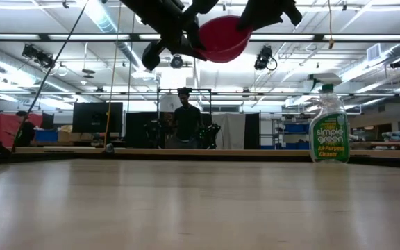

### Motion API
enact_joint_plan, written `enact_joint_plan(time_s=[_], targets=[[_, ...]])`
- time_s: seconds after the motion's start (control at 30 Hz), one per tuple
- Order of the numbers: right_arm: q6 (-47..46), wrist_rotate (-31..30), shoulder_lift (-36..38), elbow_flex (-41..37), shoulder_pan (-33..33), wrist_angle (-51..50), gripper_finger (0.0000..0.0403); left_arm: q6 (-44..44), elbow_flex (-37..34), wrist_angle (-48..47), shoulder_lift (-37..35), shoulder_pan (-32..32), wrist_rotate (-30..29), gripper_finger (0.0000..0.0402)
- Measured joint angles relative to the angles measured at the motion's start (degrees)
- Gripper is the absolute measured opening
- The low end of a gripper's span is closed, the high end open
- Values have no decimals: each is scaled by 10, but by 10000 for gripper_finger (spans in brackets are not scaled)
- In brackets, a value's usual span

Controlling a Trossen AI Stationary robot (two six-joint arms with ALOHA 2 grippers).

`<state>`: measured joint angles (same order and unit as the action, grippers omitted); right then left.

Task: Nest bowls inside each other
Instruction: Stack the pink bowl on the blue bowl

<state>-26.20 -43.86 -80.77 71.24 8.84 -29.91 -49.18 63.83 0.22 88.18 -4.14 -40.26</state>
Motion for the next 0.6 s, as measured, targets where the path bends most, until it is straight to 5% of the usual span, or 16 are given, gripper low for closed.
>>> enact_joint_plan(time_s=[0.13, 0.43, 0.6], targets=[[7, -3, 0, 0, -2, -6, 52, 14, 0, 2, 0, -1, 7, 56], [11, 25, -2, -1, 0, -14, 39, 29, 2, 30, -1, -3, 40, 240], [7, 40, -1, -1, 0, -47, 29, 42, 1, 46, -7, -3, 79, 278]])
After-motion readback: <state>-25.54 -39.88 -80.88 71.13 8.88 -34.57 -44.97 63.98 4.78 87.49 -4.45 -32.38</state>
